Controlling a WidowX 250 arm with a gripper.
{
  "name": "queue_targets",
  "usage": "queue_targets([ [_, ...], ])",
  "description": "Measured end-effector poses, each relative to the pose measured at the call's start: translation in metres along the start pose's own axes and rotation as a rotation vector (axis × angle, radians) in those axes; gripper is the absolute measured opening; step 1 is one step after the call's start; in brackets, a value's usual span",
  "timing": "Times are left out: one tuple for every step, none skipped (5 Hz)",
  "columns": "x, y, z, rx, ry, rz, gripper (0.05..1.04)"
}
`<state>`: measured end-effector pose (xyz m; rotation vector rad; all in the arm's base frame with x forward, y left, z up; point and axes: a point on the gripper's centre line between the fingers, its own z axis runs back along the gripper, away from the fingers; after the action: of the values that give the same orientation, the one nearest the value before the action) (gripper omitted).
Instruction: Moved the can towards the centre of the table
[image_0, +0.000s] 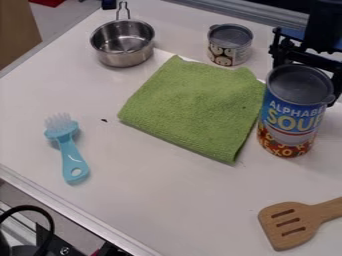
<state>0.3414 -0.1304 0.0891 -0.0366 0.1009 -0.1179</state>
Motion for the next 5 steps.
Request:
queue_targets([
  [-0.008, 0.0, -0.004, 0.005, 0.006, -0.013, 0.997],
  [-0.016, 0.0, 0.001, 0.002, -0.011, -0.031, 0.997],
  [-0.022, -0.001, -0.001, 0.0, -0.001, -0.041, 0.997],
  [-0.032, 0.0, 0.0, 0.0, -0.007, -0.053, 0.997],
  [-0.041, -0.002, 0.002, 0.001, -0.028, -0.075, 0.997],
])
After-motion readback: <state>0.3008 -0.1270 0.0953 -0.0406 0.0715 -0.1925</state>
